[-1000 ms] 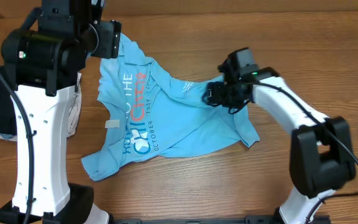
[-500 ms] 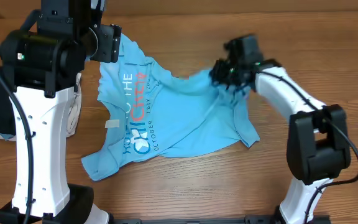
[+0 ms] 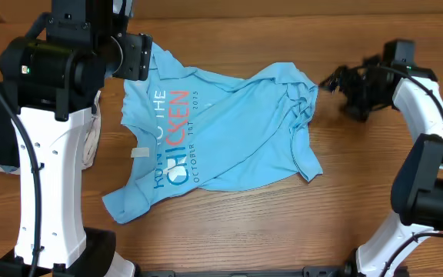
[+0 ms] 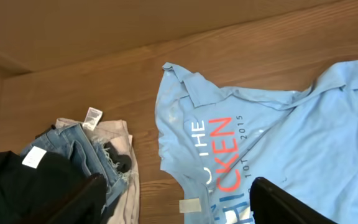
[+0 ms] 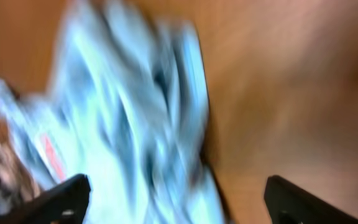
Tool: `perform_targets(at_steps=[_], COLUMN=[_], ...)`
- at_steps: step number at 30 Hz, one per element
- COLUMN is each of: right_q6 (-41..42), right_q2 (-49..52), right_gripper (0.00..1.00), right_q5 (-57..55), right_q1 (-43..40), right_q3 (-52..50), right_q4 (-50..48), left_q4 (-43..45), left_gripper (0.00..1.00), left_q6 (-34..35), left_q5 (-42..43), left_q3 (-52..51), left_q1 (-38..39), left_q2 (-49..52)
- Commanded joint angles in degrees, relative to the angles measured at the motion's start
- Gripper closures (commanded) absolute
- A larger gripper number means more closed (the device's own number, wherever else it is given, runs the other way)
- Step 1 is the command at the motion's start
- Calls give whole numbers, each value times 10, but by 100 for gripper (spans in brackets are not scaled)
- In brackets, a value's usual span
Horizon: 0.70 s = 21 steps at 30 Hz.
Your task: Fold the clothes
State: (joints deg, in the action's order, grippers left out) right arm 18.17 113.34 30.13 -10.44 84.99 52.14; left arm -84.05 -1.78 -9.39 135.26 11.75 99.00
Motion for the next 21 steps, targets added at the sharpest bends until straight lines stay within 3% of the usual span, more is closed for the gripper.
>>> perform_targets(at_steps=[1,6,8,11,12,14,19,21], right_q6=[-98,-73,-29,-9,24,47,47,58], right_q2=[-20,-20,-20,-20,-20,-20,-20,-20], right_gripper=[14,14,15,19,27,35,52,64], right_q5=[13,-159,-223,-230,-240,-241,-252,-276], right_q1=[35,125,154,185,195,198,198,198], right_q3=[6,5,-5,-39,-61,-76,-79,-79], right_q4=[78,159,154,102,63,33,8,9], left_q4=[4,5,5,5,5,5,5,5], left_gripper=[22,21,21,21,21,21,21,21], left_q6=[5,5,5,5,5,5,5,5], left_q5=[0,0,0,0,0,0,0,0], left_q3=[9,9,9,9,9,9,9,9], left_q1=[0,0,0,0,0,0,0,0], left_q2=[-4,-4,-4,-4,-4,-4,-4,-4])
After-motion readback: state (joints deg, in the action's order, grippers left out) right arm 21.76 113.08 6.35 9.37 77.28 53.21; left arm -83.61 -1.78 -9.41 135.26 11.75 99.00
